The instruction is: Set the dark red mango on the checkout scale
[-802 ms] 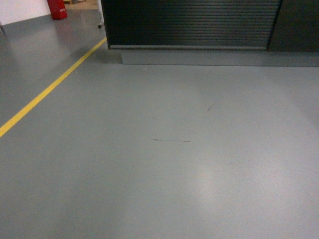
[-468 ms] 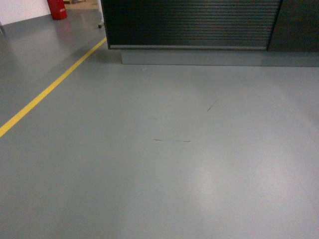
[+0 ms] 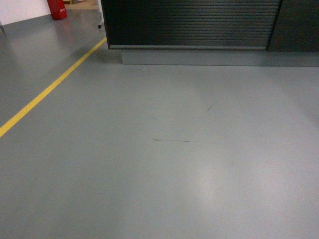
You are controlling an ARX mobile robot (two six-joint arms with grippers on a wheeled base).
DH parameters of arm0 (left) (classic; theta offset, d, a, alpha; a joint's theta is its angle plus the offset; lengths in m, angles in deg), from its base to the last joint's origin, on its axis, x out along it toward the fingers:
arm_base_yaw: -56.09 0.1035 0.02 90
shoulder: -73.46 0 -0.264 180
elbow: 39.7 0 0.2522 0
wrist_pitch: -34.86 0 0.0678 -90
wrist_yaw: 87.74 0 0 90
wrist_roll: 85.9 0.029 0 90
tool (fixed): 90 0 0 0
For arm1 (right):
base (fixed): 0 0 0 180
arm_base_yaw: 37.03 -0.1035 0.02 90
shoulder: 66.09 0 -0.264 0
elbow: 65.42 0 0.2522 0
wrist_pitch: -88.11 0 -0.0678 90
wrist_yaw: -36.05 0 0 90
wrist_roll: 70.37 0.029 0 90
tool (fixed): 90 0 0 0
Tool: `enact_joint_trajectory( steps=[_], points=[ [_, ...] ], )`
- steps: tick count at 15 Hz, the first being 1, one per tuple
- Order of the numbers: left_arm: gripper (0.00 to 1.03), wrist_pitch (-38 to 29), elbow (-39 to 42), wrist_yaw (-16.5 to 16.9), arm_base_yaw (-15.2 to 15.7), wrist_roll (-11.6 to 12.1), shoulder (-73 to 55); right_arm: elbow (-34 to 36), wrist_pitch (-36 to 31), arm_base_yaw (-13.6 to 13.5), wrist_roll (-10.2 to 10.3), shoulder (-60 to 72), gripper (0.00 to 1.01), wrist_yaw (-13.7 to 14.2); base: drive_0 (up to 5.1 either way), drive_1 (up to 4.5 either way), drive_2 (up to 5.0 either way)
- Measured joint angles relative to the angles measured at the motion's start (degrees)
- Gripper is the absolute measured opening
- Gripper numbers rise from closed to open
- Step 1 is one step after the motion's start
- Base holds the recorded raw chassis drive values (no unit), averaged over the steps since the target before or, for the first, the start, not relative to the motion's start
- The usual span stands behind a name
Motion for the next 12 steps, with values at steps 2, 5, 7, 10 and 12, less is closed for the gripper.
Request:
enact_joint_trajectory(
  steps=[2,5,7,10,12],
  points=[
    [0.98,0.00,0.00,0.00,0.00,0.00,0.00,0.00,0.00,0.00,0.00,0.00,0.98,0.00,0.0,0.00,0.0],
    [0.98,0.00,0.00,0.00,0.00,0.00,0.00,0.00,0.00,0.00,0.00,0.00,0.98,0.00,0.0,0.00,0.0],
    [0.98,-0.02,0.00,0.00,0.00,0.00,0.00,0.00,-0.02,0.00,0.00,0.00,0.98,0.00,0.0,0.00,0.0],
    [0.98,-0.02,0.00,0.00,0.00,0.00,0.00,0.00,-0.02,0.00,0.00,0.00,0.98,0.00,0.0,0.00,0.0],
    [0.98,0.00,0.00,0.00,0.00,0.00,0.00,0.00,0.11,0.00,0.02,0.00,0.98,0.00,0.0,0.00,0.0]
  ],
)
